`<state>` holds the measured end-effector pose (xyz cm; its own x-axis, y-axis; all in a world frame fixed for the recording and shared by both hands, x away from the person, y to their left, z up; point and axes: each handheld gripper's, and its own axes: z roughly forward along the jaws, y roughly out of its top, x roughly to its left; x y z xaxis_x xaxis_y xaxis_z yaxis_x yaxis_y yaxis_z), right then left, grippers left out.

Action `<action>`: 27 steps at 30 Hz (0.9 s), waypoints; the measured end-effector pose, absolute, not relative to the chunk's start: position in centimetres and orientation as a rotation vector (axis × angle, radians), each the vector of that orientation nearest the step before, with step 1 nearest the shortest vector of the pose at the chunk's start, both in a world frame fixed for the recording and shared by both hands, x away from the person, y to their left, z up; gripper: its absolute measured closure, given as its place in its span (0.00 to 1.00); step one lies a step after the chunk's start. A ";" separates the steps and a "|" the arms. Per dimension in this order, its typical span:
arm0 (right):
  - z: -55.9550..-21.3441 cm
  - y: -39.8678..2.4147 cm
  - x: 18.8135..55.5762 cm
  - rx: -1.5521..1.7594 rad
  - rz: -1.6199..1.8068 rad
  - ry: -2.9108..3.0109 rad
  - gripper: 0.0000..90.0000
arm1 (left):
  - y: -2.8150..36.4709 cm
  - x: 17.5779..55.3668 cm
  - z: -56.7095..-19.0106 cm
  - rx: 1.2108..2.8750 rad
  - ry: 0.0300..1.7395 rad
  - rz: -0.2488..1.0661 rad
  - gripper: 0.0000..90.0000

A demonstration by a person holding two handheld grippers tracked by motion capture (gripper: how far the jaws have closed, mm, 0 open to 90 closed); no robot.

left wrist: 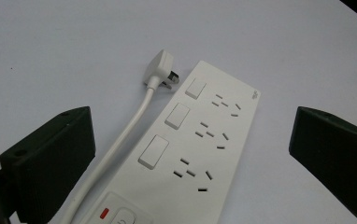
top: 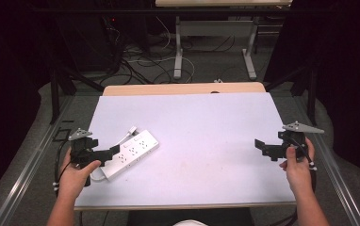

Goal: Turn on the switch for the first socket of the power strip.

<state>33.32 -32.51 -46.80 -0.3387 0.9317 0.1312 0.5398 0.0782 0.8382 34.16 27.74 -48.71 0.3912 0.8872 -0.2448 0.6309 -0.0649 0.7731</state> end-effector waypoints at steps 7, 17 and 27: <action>-47.0 -32.1 33.4 1.440 1.181 1.922 0.00 | 28.1 34.0 -48.5 1.738 1.351 0.375 0.00; -46.8 -32.1 33.1 1.434 1.188 1.929 0.00 | 28.1 34.0 -48.1 1.730 1.359 0.399 0.02; -46.8 -31.8 33.0 1.431 1.190 1.931 0.00 | 28.1 33.7 -47.4 1.763 1.356 0.426 0.18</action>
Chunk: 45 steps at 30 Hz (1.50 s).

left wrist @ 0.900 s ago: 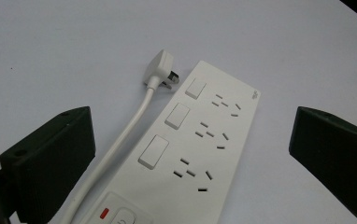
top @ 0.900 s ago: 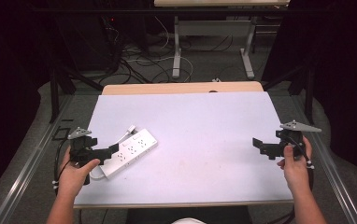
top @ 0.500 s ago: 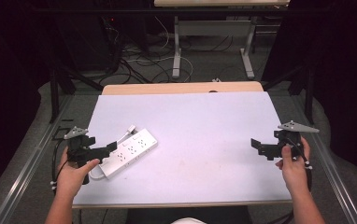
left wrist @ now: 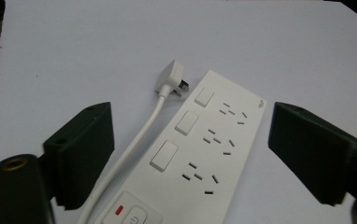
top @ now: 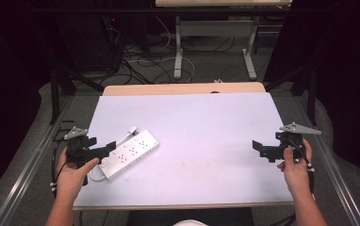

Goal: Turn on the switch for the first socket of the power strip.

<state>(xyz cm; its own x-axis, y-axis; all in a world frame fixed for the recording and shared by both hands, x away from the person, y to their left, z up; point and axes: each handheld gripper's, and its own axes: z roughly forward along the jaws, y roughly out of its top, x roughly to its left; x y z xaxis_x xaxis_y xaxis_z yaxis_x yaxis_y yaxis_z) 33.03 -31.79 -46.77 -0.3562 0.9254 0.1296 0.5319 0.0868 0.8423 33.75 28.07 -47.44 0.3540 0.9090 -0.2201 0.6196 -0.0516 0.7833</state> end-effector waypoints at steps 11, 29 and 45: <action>-46.6 -31.4 32.8 1.418 1.190 1.948 0.00 | 27.5 33.6 -46.2 1.770 1.344 0.435 0.26; -46.5 -31.1 32.7 1.410 1.196 1.951 0.00 | 26.7 34.1 -45.4 1.833 1.315 0.504 0.41; -46.5 -31.0 33.0 1.401 1.201 1.957 0.00 | 26.1 35.7 -44.3 1.823 1.341 0.469 0.53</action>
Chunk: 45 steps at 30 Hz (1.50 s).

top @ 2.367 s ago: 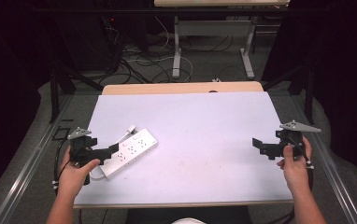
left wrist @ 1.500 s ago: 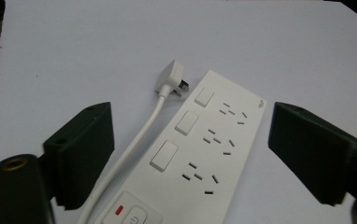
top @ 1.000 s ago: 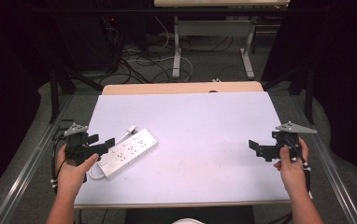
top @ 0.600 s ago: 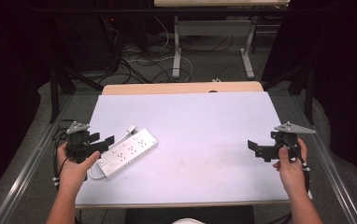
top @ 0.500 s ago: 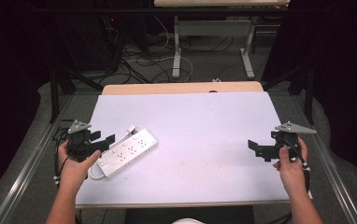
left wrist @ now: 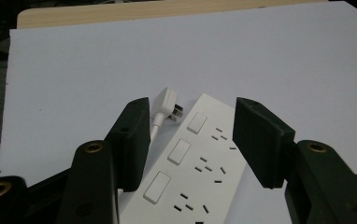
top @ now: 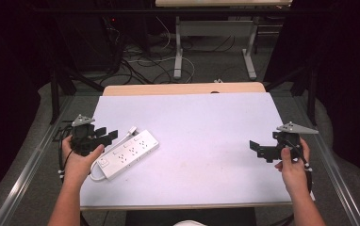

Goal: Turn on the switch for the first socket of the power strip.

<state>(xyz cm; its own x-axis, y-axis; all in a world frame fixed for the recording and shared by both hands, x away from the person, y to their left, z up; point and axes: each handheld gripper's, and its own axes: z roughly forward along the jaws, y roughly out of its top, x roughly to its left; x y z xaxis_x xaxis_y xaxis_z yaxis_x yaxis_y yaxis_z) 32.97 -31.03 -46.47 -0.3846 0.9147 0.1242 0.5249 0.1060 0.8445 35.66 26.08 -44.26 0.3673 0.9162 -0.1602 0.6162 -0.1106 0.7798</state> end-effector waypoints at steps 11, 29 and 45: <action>-46.6 -30.9 33.1 1.404 1.197 1.951 0.00 | 26.6 36.8 -43.6 1.811 1.420 0.455 0.63; -46.9 -30.8 33.2 1.404 1.180 1.979 0.00 | 26.9 37.6 -45.0 1.828 1.489 0.437 0.87; -47.3 -30.5 33.4 1.410 1.175 1.998 0.00 | 27.4 37.4 -45.7 1.822 1.562 0.459 1.00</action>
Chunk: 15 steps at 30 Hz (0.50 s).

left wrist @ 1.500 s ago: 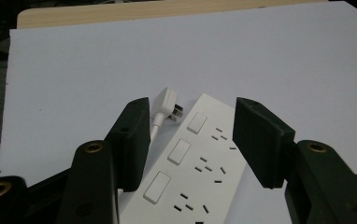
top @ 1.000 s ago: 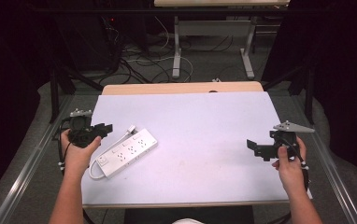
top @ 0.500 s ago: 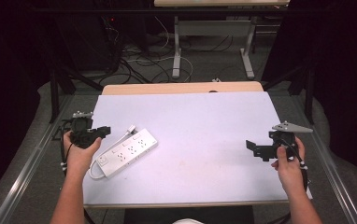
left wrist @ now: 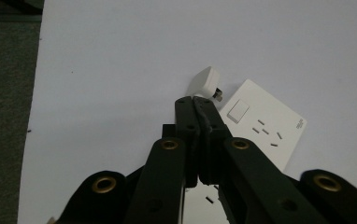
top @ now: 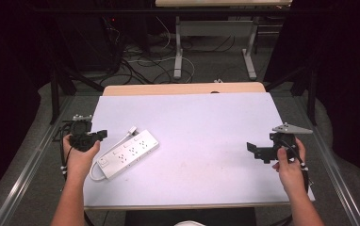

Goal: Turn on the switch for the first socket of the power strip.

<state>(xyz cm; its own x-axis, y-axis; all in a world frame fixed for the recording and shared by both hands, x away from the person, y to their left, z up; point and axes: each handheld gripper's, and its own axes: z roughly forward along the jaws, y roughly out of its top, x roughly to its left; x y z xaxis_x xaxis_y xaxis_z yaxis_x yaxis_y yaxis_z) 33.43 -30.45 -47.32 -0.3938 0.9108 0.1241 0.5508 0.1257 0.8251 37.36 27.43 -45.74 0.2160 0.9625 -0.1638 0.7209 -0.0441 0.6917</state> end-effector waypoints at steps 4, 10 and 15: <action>-47.4 -30.4 33.5 1.404 1.169 2.005 0.00 | 27.4 37.4 -46.1 1.829 1.587 0.465 1.00; -47.5 -30.3 33.5 1.399 1.166 2.004 0.00 | 27.2 37.4 -46.7 1.849 1.606 0.473 1.00; -47.6 -30.3 33.6 1.404 1.172 2.005 0.00 | 27.0 37.4 -47.0 1.891 1.615 0.470 1.00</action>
